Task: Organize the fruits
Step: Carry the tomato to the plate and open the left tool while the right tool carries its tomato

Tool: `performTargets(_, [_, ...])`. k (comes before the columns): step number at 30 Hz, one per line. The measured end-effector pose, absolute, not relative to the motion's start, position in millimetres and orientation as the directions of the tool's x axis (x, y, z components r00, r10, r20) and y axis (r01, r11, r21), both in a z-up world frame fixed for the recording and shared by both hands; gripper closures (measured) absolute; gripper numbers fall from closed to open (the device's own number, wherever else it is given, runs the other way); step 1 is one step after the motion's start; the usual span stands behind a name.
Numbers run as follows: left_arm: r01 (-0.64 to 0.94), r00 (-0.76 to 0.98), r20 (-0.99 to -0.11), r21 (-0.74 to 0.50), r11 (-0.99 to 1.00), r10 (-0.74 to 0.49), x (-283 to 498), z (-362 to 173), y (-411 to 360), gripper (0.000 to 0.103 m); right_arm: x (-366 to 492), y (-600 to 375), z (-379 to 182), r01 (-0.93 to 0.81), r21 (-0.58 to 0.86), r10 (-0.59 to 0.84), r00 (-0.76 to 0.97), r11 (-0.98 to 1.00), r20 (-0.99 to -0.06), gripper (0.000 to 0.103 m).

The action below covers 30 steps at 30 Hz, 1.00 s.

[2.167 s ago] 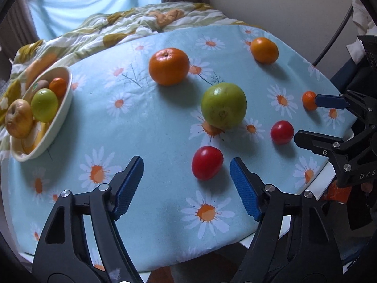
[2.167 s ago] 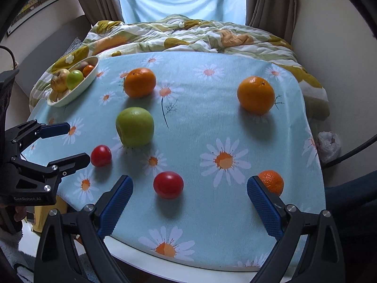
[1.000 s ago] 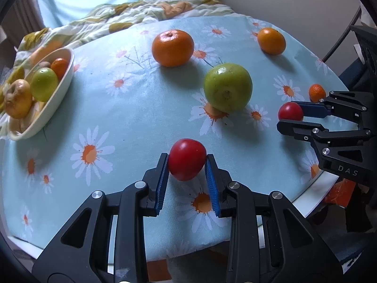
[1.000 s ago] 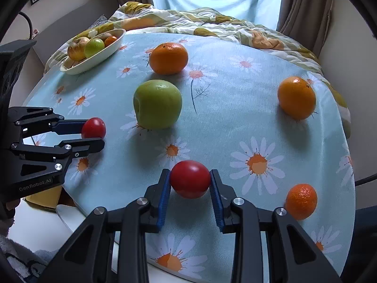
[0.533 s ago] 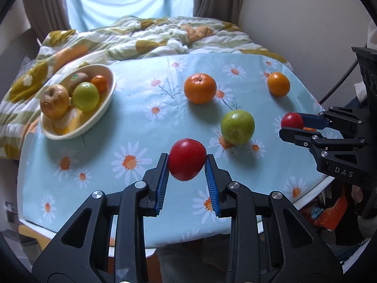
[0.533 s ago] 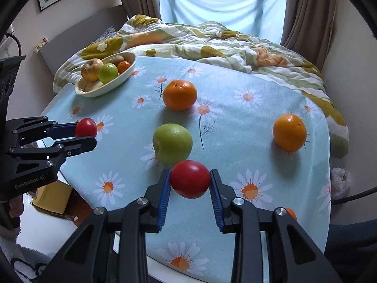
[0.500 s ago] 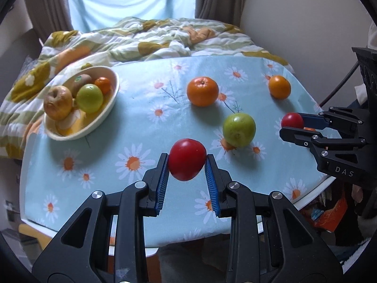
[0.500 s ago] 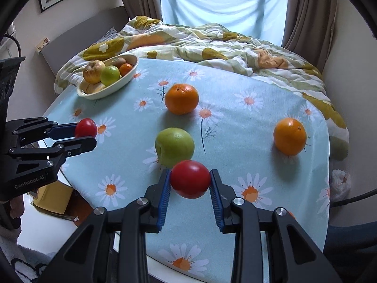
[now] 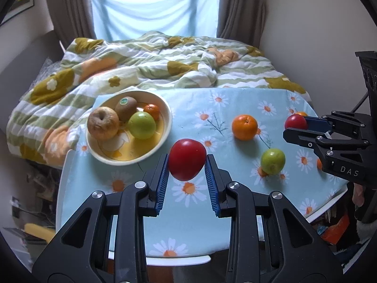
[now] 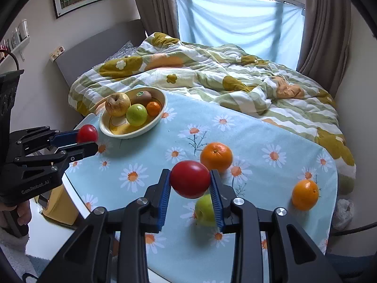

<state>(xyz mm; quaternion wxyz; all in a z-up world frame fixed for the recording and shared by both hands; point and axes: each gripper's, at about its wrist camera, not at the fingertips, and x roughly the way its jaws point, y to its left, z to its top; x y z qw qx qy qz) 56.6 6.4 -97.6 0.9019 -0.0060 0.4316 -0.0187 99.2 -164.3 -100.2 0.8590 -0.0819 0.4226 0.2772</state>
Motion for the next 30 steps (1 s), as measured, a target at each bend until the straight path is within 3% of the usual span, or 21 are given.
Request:
performTargets(18, [0.032,0.56,-0.825,-0.066,0.997,-0.073,112.4,-125.6,118.8,0.066,139.3,-71.0,-101.3,-0.505,0.142,0.408,0.469,0.852,-0.784,0.073])
performTargets(30, [0.176,0.488,-0.866,-0.024,0.984,-0.109,151.0,-171.3,149.1,0.066,165.8,-24.9,-121.1,-0.433,0.177,0.383,0.454,0.884,-0.804,0.073])
